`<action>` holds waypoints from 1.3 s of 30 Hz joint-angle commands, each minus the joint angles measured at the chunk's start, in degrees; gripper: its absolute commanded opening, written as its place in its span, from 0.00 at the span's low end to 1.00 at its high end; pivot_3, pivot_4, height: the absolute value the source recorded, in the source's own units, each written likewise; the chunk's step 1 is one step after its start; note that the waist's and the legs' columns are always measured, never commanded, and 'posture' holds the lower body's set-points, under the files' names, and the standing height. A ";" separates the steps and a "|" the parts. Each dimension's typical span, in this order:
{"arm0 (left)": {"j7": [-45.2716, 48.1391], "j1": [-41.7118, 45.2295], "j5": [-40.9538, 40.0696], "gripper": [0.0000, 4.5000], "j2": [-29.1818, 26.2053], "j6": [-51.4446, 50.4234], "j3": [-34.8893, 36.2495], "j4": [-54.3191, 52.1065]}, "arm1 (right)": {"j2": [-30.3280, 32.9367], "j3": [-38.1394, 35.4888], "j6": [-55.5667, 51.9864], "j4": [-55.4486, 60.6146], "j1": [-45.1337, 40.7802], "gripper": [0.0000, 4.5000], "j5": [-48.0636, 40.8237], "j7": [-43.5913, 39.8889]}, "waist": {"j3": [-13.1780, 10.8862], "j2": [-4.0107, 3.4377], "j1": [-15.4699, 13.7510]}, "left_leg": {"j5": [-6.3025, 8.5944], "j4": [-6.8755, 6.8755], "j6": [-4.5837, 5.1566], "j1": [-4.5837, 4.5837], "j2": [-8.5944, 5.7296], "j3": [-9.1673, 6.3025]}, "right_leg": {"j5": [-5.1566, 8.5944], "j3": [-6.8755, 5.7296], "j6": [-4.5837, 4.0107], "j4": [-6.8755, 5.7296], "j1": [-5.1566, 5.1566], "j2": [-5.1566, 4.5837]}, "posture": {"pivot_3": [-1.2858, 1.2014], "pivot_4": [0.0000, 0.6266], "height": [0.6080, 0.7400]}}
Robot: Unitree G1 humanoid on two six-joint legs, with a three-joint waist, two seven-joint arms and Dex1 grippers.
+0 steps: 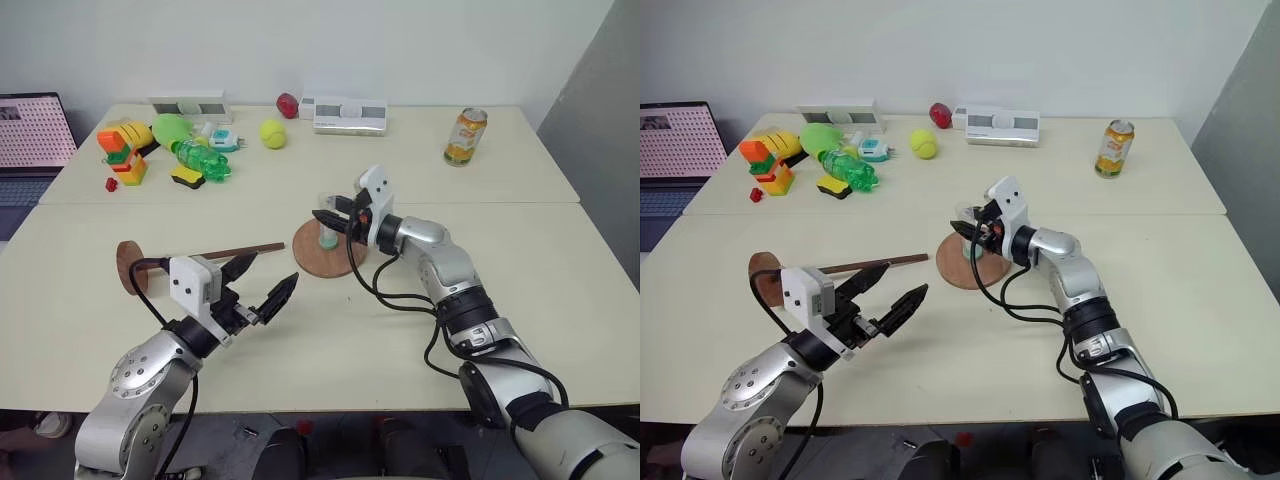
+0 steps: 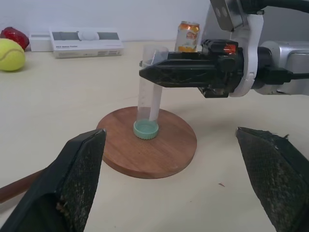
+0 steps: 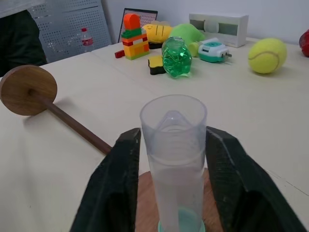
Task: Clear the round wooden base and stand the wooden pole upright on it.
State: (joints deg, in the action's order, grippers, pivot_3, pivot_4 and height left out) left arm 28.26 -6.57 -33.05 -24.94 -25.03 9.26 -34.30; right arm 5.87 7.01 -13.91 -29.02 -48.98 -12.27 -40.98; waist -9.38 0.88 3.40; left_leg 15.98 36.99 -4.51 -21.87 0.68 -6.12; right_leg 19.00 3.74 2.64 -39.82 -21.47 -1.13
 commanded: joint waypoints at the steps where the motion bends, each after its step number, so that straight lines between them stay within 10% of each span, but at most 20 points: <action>1: 0.09 0.89 -1.02 1.00 -0.17 0.11 -0.16 -2.51 | 1.62 -2.55 -0.01 4.15 -0.87 0.27 -1.12 0.09 | 0.00 0.00 0.00 | 0.00 0.00 0.00 0.00 0.00 0.00 | 0.00 0.00 0.00 0.00 0.00 0.00 | 0.52 0.24 1.00; 16: 5.86 9.43 -4.49 1.00 -2.16 -3.73 -8.14 -3.43 | 19.03 -18.15 -8.89 4.98 -0.87 0.27 1.52 19.88 | -0.06 -0.05 -0.40 | 0.00 -0.04 0.01 -0.10 -0.04 0.06 | 0.00 0.02 0.00 0.19 0.01 -0.02 | 0.52 0.24 1.00; 31: 8.73 13.07 -2.34 1.00 -3.09 -2.02 -8.70 0.31 | 20.00 -19.57 -4.33 -1.97 3.20 0.27 1.69 23.37 | -0.07 -0.08 -0.09 | 0.00 -0.02 0.00 -0.08 -0.04 0.11 | 0.00 0.07 0.00 0.19 0.04 -0.01 | 0.52 0.24 1.00; 39: 8.23 12.06 -1.68 1.00 -2.72 -1.89 -8.69 -0.25 | 20.15 -20.98 -6.24 2.24 4.79 0.75 0.89 24.63 | -0.07 -0.08 -0.07 | 0.00 -0.02 0.00 -0.08 -0.04 0.10 | 0.00 0.06 0.00 0.21 0.05 -0.02 | 0.52 0.24 1.00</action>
State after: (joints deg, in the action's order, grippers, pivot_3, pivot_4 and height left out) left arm 36.84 5.54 -35.03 -27.89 -28.18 0.34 -32.89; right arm 25.28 -12.25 -19.55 -31.59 -44.21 -10.36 -17.40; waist -9.45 0.80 3.32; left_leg 15.98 36.97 -4.51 -21.95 0.64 -6.01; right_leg 19.00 3.81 2.65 -39.62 -21.42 -1.14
